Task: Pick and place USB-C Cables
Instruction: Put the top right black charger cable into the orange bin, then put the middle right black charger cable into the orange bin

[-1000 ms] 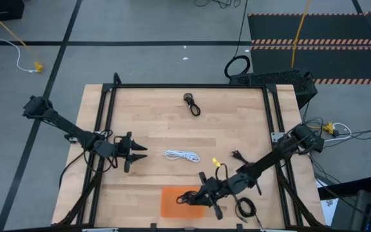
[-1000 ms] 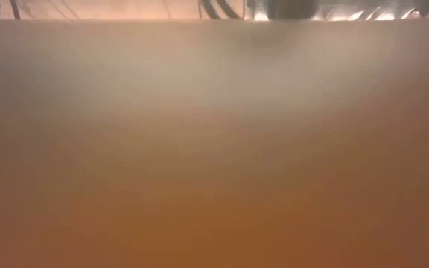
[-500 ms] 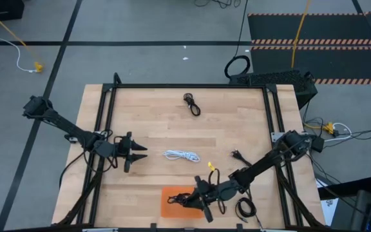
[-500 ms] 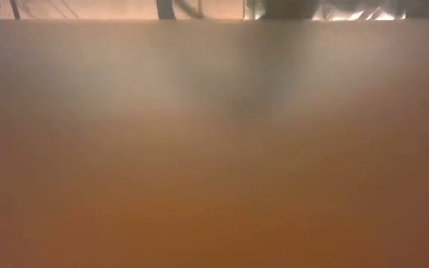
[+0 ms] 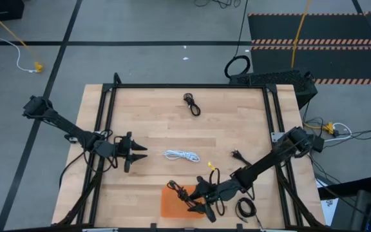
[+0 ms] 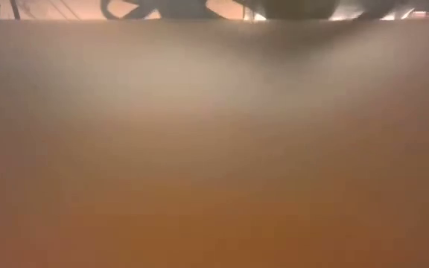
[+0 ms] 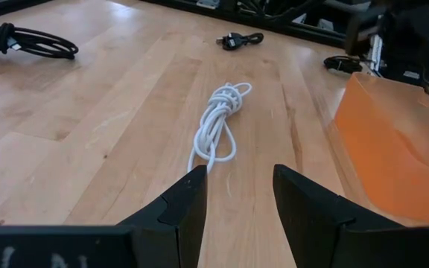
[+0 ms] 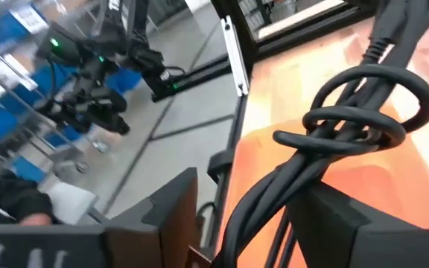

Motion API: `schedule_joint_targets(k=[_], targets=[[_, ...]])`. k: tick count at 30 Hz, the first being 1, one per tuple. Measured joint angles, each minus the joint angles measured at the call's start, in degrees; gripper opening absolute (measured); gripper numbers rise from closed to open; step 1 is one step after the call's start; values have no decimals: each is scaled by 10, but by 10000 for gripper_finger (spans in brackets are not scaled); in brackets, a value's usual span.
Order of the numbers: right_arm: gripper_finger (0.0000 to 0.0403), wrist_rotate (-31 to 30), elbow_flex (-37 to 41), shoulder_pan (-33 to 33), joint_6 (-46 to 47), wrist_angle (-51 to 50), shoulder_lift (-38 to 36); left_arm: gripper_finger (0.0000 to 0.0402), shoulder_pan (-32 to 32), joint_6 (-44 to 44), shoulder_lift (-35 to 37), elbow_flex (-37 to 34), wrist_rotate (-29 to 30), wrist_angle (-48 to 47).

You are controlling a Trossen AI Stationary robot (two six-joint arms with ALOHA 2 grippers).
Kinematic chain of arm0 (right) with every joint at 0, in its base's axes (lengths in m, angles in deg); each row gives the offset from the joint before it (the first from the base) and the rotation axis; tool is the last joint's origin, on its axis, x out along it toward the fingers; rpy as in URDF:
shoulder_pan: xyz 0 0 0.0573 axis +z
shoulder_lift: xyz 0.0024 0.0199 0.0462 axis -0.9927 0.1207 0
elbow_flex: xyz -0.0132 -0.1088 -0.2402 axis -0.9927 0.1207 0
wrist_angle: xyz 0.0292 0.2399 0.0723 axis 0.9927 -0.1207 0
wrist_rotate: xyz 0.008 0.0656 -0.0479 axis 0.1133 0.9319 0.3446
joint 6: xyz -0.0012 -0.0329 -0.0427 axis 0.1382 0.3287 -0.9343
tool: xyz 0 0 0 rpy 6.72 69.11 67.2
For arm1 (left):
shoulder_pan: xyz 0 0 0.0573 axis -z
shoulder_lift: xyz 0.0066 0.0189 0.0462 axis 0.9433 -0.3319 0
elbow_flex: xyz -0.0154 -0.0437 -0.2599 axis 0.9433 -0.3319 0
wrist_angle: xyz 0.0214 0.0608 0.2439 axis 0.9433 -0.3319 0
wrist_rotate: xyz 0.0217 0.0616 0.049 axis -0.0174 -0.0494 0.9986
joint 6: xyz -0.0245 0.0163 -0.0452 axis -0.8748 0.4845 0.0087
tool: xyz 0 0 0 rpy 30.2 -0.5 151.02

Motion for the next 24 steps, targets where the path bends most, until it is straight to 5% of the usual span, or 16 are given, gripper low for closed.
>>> schedule_joint_targets(k=[6,18,24], targets=[[196,2,0,0,-64,-100,-35,157,0,0,0,0,0,0],[196,26,0,-6,-479,-85,-39,157,0,0,0,0,0,0],[196,26,0,-7,-556,-90,-39,157,0,0,0,0,0,0]])
